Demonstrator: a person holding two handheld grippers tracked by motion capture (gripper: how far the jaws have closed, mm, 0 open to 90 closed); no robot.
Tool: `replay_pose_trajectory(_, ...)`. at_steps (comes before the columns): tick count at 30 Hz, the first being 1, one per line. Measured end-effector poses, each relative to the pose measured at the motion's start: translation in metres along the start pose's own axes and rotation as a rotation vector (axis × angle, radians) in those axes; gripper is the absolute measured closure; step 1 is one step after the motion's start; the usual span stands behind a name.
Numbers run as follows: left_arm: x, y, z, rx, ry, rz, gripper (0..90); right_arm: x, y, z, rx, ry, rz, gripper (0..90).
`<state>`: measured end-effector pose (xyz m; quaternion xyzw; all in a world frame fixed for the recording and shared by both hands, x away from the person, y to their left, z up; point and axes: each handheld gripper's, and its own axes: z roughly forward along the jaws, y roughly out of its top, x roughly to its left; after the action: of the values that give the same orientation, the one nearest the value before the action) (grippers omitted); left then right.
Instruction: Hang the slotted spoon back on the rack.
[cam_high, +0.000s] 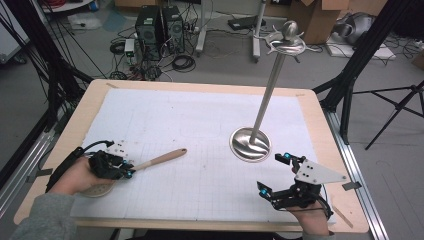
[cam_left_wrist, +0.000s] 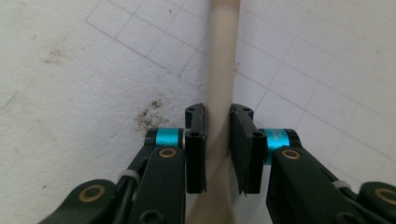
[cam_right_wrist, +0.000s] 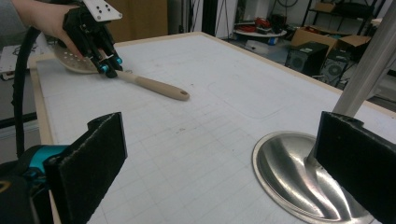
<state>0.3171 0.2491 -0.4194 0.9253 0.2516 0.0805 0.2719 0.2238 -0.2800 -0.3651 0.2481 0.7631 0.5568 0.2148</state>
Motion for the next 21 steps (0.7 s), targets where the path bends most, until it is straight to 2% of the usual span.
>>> replay_pose_trajectory(4,0.000,0.000,0.000,0.004,0.006,-0.010,77.5,0.000,0.000,0.000,-0.001,0.001,0.003,1.5)
replay_pose_trajectory(7,-0.001,-0.001,0.000,-0.020,0.016,-0.038,77.7,0.000,0.000,0.000,0.000,0.003,0.004,1.5)
replay_pose_trajectory(12,-0.002,-0.003,-0.002,-0.030,0.025,-0.037,77.8,0.000,0.000,0.000,-0.002,0.013,0.011,1.5)
replay_pose_trajectory(18,-0.005,-0.004,-0.006,-0.025,0.022,-0.033,77.9,-0.001,0.000,-0.001,-0.014,0.000,0.010,1.5)
replay_pose_trajectory(21,-0.007,-0.003,-0.010,-0.040,0.027,-0.030,77.9,-0.001,0.000,-0.002,-0.014,-0.001,0.017,1.5)
